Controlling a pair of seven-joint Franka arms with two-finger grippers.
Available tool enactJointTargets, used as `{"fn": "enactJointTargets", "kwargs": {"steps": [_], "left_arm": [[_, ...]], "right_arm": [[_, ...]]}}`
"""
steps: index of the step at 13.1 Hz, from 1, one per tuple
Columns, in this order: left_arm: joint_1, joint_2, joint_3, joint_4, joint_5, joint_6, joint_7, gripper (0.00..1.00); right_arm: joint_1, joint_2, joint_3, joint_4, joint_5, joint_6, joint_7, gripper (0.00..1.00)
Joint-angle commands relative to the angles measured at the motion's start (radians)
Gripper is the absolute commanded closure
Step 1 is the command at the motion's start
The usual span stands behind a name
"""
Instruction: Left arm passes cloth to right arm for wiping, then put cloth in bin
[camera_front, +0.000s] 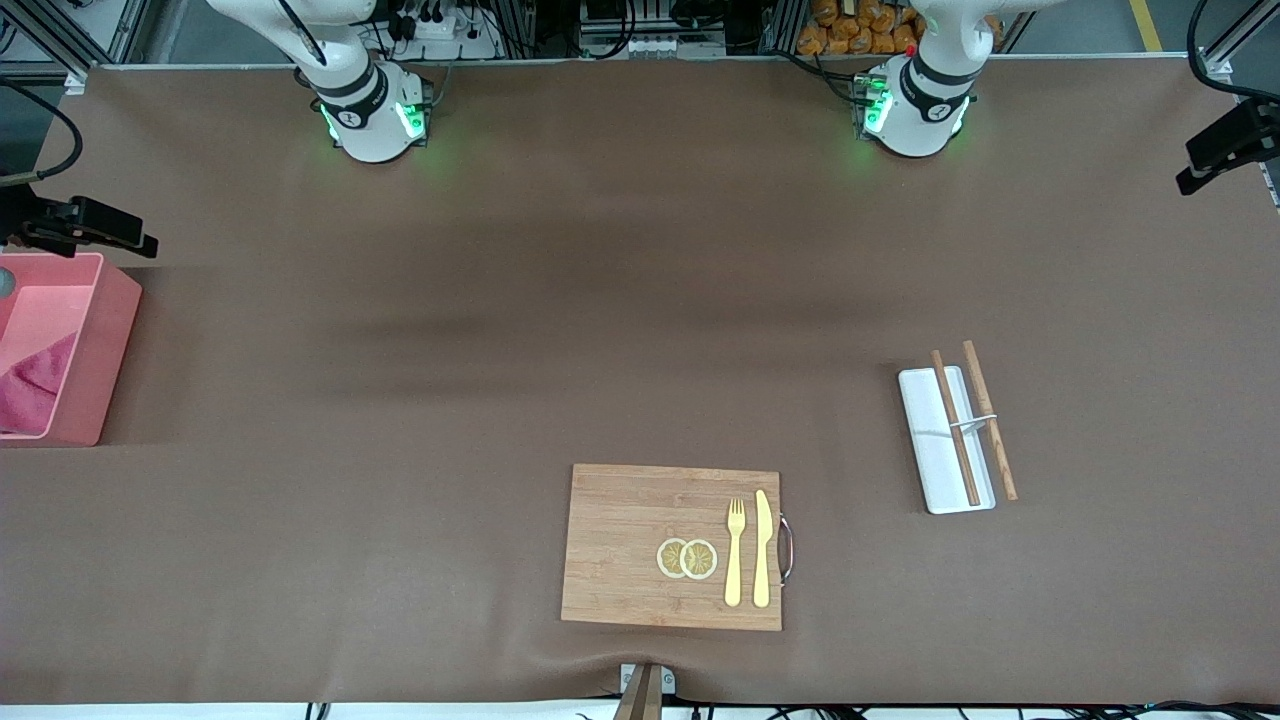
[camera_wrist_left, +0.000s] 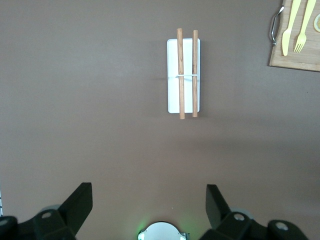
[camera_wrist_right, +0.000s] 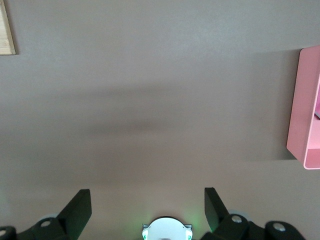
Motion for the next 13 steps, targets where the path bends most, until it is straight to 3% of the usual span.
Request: {"fn": "enactJointTargets", "kwargs": {"steps": [1,6,13], "left_arm": [[0.001,-0.041,-0.017,-0.068,0.001,0.034,-0.06,0.0],[0.003,-0.086,-0.072,-0.183,0.001,0.129,-0.135,0.0],[0.0,-0.077,-0.079,-0.169,0.0,0.113,-0.146,0.0]], "right_arm": [[0.009,-0.043,0.009,-0.023,-0.024,0.009,-0.034,0.0],[0.023,-0.063,0.014,0.007,-0.041,0.08,-0.046,0.0],[-0.001,-0.06,0.012,0.001,-0.047,0.115,-0.028,0.0]]}}
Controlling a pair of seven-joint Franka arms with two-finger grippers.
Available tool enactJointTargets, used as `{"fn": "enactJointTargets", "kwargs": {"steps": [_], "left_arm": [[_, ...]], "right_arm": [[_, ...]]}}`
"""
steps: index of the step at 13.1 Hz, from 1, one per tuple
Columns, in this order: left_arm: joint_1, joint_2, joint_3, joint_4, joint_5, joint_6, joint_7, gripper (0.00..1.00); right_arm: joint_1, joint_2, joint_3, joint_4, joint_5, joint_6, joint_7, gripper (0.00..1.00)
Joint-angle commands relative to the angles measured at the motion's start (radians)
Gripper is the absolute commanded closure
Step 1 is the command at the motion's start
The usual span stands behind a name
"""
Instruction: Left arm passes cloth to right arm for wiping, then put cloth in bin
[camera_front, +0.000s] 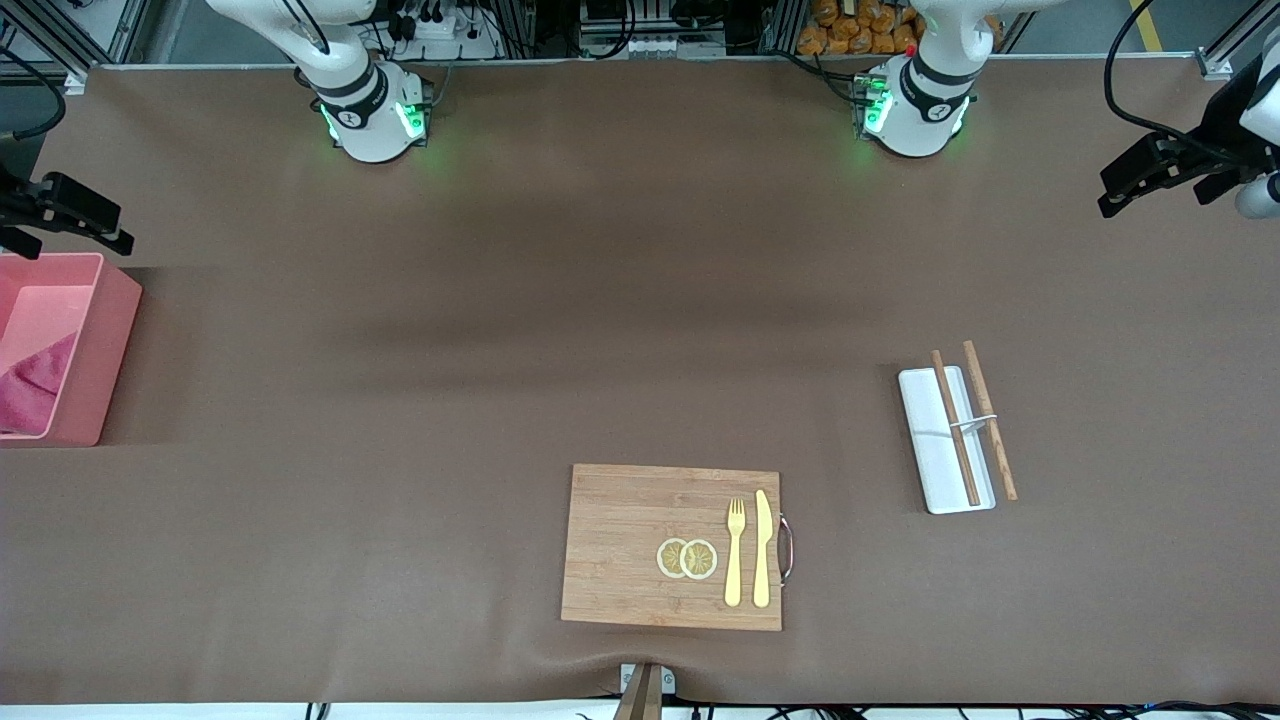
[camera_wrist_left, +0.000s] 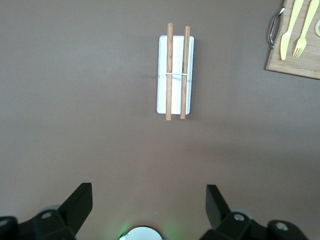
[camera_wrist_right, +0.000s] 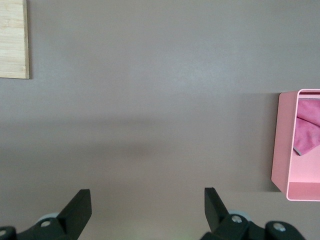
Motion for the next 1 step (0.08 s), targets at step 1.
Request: {"fn": "enactJointTargets", "kwargs": {"steps": [1], "left_arm": [[0.001,-0.025,-0.002,-0.019,0.0,-0.007,-0.007,0.0]], "right_arm": [[-0.027,-0.006,0.002,-0.006,-0.011,0.009,0.005,0.0]]}}
